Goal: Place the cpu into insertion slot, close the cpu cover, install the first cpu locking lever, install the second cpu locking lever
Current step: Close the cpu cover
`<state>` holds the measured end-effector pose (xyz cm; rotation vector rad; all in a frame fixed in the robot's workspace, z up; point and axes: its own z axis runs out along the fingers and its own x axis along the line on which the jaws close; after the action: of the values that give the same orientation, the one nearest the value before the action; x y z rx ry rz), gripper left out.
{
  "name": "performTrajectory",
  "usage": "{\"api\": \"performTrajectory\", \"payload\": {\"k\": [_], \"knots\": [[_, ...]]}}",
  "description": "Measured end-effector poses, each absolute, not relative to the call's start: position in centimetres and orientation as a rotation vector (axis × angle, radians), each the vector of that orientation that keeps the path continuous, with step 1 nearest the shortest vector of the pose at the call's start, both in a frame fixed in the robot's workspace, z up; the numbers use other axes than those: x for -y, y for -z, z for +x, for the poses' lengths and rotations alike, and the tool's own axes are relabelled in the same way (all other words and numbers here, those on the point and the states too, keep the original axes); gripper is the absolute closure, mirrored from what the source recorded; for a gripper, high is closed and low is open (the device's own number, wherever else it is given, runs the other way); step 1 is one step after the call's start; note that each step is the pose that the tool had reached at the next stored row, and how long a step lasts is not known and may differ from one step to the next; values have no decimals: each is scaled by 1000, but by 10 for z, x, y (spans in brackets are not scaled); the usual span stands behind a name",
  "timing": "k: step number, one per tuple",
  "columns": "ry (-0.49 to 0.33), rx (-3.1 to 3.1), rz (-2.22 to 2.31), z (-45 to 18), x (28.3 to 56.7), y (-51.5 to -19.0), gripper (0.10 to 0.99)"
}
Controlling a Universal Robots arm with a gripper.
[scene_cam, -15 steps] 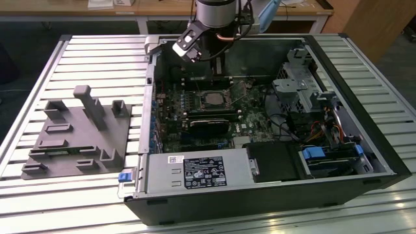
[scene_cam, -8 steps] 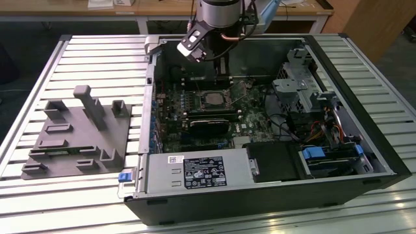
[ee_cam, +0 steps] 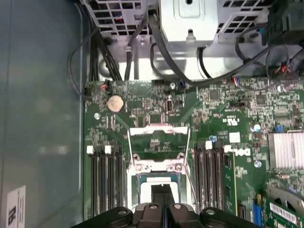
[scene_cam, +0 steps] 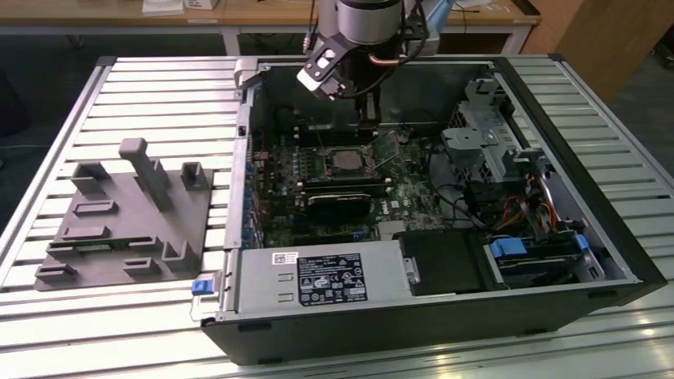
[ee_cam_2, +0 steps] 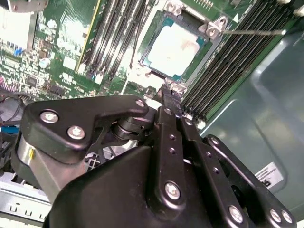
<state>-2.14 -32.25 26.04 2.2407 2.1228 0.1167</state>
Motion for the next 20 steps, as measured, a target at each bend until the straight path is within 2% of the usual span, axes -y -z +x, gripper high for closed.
{"api": "performTrajectory", "payload": {"k": [20], "knots": [[-116, -2123, 2241, 15, 322, -260, 980]]}}
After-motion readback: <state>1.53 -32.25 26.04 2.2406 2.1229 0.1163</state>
